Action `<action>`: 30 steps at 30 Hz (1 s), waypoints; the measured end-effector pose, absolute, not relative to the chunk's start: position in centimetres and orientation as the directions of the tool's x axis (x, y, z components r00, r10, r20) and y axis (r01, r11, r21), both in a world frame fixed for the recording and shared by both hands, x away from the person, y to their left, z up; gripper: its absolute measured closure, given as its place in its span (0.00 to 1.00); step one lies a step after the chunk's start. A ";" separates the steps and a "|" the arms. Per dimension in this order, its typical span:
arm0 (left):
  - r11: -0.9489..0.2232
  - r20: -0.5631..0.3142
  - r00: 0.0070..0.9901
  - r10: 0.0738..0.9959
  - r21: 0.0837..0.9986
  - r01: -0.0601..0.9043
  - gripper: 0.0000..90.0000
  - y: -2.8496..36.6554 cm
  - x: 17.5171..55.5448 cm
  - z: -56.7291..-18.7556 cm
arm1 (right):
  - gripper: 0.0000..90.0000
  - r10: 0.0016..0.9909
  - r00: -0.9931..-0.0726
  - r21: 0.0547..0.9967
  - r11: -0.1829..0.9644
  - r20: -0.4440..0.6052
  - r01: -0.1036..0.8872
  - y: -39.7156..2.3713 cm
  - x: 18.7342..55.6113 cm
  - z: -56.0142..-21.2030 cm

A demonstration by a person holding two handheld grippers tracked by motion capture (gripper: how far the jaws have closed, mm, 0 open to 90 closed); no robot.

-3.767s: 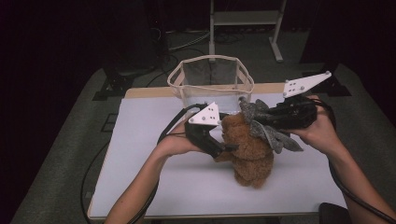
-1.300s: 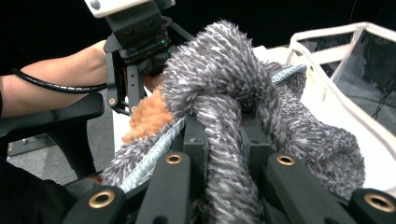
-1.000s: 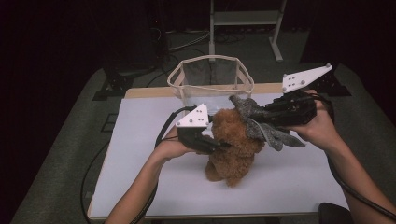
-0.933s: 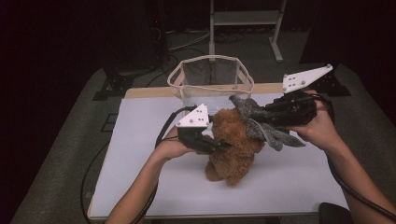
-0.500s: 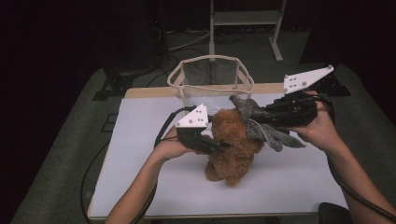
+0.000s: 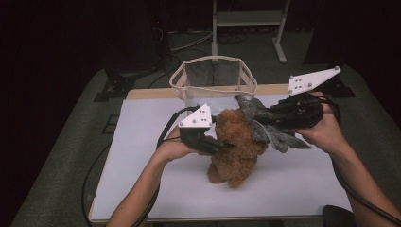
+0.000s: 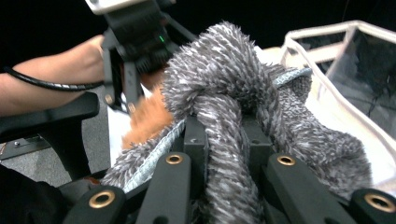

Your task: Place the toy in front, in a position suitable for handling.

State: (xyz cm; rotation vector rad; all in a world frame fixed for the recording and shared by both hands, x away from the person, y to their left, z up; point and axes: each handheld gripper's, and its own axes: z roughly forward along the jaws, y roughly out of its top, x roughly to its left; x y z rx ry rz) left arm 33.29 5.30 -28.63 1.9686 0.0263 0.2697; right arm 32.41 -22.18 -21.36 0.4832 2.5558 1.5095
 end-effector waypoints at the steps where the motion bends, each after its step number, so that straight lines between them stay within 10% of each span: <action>1: -0.410 0.181 0.974 0.137 0.905 -0.110 0.42 5.0 33.2 -28.6 | 0.85 0.323 -0.946 0.875 0.445 0.040 0.189 -21.6 32.4 -21.1; 30: -0.396 0.169 0.970 0.177 0.914 -0.087 0.43 7.1 33.5 -28.2 | 0.84 0.349 -0.932 0.889 0.391 0.094 0.237 -23.6 33.1 -22.5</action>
